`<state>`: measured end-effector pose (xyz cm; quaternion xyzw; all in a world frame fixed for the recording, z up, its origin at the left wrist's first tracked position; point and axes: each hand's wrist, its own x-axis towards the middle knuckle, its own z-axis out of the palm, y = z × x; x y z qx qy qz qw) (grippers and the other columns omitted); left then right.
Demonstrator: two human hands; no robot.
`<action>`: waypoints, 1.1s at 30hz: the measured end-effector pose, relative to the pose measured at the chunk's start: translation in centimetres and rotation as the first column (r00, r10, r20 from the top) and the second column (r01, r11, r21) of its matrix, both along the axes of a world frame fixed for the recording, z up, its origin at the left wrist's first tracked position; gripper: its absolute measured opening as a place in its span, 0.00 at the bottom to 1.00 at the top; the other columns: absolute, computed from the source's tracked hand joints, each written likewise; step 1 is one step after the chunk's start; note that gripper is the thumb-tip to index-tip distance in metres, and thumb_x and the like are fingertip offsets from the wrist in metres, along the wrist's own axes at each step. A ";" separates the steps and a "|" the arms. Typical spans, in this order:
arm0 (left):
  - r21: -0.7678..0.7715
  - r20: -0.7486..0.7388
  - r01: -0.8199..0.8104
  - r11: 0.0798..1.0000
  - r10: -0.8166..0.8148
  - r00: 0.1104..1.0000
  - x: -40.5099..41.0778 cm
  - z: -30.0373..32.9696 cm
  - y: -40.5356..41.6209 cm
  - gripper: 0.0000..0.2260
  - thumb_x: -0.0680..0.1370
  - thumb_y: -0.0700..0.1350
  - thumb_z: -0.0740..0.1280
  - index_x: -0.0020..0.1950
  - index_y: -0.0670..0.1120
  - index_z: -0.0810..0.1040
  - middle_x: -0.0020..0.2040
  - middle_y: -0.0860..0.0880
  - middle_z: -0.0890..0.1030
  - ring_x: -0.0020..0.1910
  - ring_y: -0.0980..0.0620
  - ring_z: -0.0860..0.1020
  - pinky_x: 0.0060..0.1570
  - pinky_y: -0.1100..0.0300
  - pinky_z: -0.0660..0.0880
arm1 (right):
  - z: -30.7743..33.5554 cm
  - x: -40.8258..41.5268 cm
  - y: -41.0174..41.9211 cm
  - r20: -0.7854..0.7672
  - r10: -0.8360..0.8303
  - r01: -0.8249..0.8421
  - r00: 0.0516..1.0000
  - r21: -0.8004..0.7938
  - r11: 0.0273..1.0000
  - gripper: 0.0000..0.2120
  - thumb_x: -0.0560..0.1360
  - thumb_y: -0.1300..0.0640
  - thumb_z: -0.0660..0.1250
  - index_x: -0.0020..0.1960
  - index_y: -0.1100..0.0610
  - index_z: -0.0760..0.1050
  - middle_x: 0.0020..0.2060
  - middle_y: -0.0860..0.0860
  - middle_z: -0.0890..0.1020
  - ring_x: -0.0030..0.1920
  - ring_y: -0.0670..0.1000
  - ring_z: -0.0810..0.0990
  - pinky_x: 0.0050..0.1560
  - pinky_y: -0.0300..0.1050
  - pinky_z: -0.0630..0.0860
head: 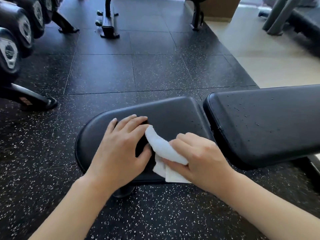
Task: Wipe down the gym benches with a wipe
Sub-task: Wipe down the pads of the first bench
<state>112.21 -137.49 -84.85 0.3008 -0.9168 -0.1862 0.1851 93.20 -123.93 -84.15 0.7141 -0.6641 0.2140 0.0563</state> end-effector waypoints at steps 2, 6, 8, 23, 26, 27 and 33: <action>-0.004 0.028 0.019 1.000 -0.019 0.999 -0.8 0.1 0.1 0.22 0.78 0.54 0.64 0.71 0.53 0.79 0.76 0.56 0.74 0.80 0.51 0.66 0.79 0.38 0.59 | -0.3 -2.0 1.1 -0.008 0.022 -0.022 1.000 0.002 1.000 0.12 0.79 0.51 0.74 0.46 0.60 0.79 0.37 0.50 0.74 0.37 0.55 0.71 0.35 0.53 0.72; -0.034 0.067 0.040 0.999 -0.037 0.997 -1.9 0.0 0.1 0.22 0.78 0.57 0.63 0.71 0.54 0.78 0.76 0.57 0.73 0.80 0.51 0.66 0.78 0.38 0.60 | -0.6 -3.7 0.4 0.040 0.057 -0.056 0.998 -0.013 0.998 0.13 0.80 0.49 0.73 0.47 0.60 0.80 0.39 0.50 0.76 0.38 0.54 0.73 0.36 0.50 0.72; -0.038 0.064 0.036 0.999 -0.033 0.997 -2.1 -0.1 0.0 0.21 0.79 0.57 0.63 0.71 0.53 0.78 0.76 0.56 0.74 0.79 0.50 0.67 0.77 0.38 0.62 | -0.4 -4.4 -1.5 0.080 0.037 -0.038 0.996 0.012 0.999 0.14 0.81 0.46 0.71 0.49 0.58 0.80 0.41 0.48 0.78 0.40 0.54 0.76 0.38 0.50 0.72; -0.066 0.074 0.015 0.998 -0.010 0.997 -2.3 -0.2 0.0 0.22 0.78 0.54 0.63 0.70 0.49 0.79 0.75 0.52 0.75 0.76 0.47 0.71 0.75 0.39 0.65 | -0.3 -7.8 -6.8 0.316 -0.469 0.463 0.825 0.100 0.881 0.14 0.82 0.45 0.66 0.45 0.50 0.65 0.37 0.44 0.72 0.38 0.50 0.68 0.39 0.48 0.59; -0.070 0.091 0.016 0.997 -0.010 0.996 -2.4 -0.3 -0.1 0.23 0.78 0.55 0.62 0.72 0.51 0.76 0.77 0.52 0.73 0.78 0.47 0.68 0.77 0.39 0.63 | -0.1 -4.9 -1.3 0.226 -0.467 0.454 0.855 0.109 0.884 0.16 0.82 0.46 0.67 0.44 0.49 0.62 0.36 0.45 0.71 0.36 0.49 0.66 0.37 0.48 0.60; -0.075 0.094 0.017 0.997 -0.010 0.996 -2.4 -0.3 -0.1 0.23 0.79 0.56 0.61 0.73 0.52 0.76 0.77 0.52 0.72 0.79 0.48 0.67 0.77 0.39 0.62 | 0.1 -4.0 0.2 0.202 -0.468 0.455 0.861 0.109 0.884 0.16 0.82 0.46 0.67 0.44 0.50 0.63 0.36 0.45 0.70 0.36 0.50 0.66 0.36 0.48 0.62; -0.060 0.116 0.026 0.998 -0.019 0.993 -2.2 -0.3 -0.1 0.25 0.80 0.57 0.57 0.75 0.52 0.74 0.79 0.52 0.70 0.81 0.48 0.64 0.80 0.40 0.58 | 0.8 -2.6 2.0 0.139 -0.492 0.474 0.860 0.144 0.869 0.15 0.81 0.46 0.67 0.44 0.51 0.65 0.35 0.46 0.72 0.35 0.52 0.70 0.35 0.47 0.64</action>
